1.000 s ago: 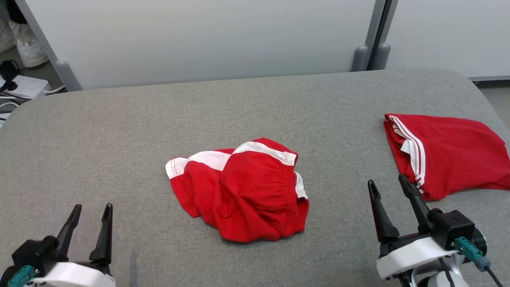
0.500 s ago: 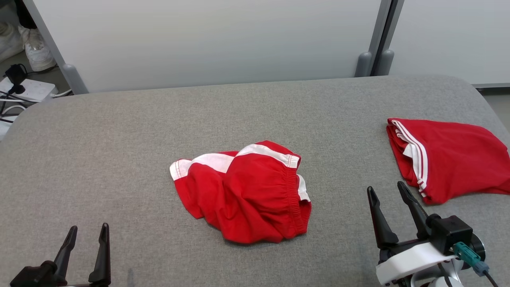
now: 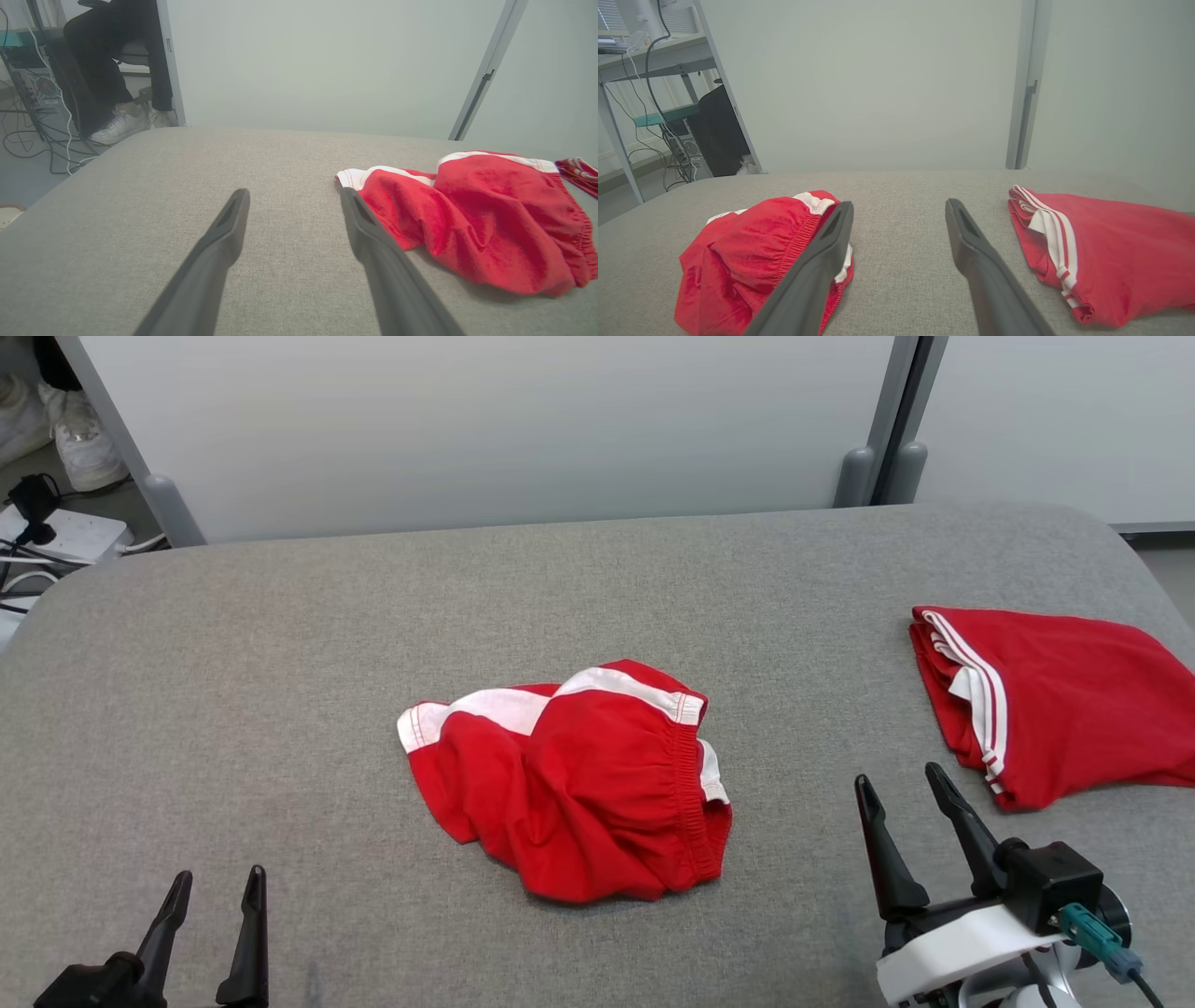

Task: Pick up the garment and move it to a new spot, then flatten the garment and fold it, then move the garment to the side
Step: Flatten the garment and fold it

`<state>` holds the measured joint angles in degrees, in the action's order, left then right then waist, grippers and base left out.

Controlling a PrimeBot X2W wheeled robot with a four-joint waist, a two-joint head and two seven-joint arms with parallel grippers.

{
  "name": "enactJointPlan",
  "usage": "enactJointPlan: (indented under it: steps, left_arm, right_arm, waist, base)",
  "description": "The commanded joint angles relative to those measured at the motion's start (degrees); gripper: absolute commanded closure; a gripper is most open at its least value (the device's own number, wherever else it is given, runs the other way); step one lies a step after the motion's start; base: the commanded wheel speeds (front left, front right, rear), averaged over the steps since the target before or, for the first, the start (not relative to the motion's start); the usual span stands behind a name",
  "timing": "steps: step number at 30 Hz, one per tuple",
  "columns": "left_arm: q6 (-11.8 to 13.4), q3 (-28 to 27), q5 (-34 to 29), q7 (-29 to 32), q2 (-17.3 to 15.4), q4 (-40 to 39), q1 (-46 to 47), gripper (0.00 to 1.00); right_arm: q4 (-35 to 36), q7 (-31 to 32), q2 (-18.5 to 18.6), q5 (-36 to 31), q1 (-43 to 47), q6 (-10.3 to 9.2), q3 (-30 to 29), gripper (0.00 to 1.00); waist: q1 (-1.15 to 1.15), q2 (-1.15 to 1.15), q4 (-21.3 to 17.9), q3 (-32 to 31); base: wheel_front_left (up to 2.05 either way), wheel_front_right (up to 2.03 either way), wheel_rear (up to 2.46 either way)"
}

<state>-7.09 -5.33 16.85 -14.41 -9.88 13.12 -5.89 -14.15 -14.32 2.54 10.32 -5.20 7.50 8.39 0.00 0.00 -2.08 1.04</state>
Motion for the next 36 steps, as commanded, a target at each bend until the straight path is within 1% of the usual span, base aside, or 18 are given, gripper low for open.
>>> enactJointPlan:
  steps: [1, 7, 12, 18, 24, 29, 33, 36]
  left_arm:
    - [-0.39, -1.57, 0.52, -0.59, -1.21, -1.54, 1.52, 0.0]
    - [-0.39, -0.05, 1.38, -0.59, -2.39, -2.57, 2.08, 0.0]
    - [-0.39, 1.28, 2.88, -0.59, -4.03, -3.83, 2.71, 0.0]
    - [-0.39, 3.39, 5.18, -0.59, -6.66, -5.03, 4.49, 0.0]
    - [-0.39, 5.18, 6.99, -0.59, -8.61, -5.55, 5.85, 0.0]
    - [-0.39, 6.09, 7.84, -0.59, -9.38, -5.56, 6.72, 0.0]
    - [-0.39, 6.36, 8.17, -0.59, -9.63, -5.53, 6.83, 0.0]
    - [-0.39, 6.27, 8.25, -0.59, -9.76, -5.81, 6.74, 0.0]
  right_arm:
    - [0.88, -0.68, 0.33, 0.76, -0.93, -0.01, 1.7, 0.0]
    - [-0.16, -0.68, 0.33, 2.43, -3.54, -0.01, 3.25, 0.0]
    - [-3.03, -0.68, 0.33, 4.36, -7.95, -0.01, 5.02, 0.0]
    - [-8.22, -0.68, 0.33, 9.89, -14.16, -0.01, 6.36, 0.0]
    - [-12.51, -0.68, 0.33, 14.75, -18.72, -0.01, 8.19, 0.0]
    - [-14.69, -0.68, 0.33, 18.82, -20.17, -0.01, 9.83, 0.0]
    - [-15.23, -0.68, 0.33, 20.38, -19.96, -0.01, 10.67, 0.0]
    - [-15.34, -0.68, 0.33, 23.04, -19.53, -0.01, 11.6, 0.0]
  waist:
    - [0.0, 0.0, 0.13, 0.21]
    - [0.0, 0.0, 1.41, 2.3]
    - [0.0, 0.0, 3.37, 4.95]
    - [0.0, 0.0, 6.64, 8.27]
    - [0.0, 0.0, 9.55, 10.62]
    - [0.0, 0.0, 11.15, 11.55]
    - [0.0, 0.0, 11.56, 11.66]
    - [0.0, 0.0, 11.3, 11.73]
  base:
    - [0.0, 0.0, 0.0]
    - [0.0, 0.0, 0.0]
    - [0.0, 0.0, 0.0]
    - [0.0, 0.0, 0.0]
    - [0.0, 0.0, 0.0]
    - [0.0, 0.0, 0.0]
    - [0.0, 0.0, 0.0]
    - [0.0, 0.0, 0.0]
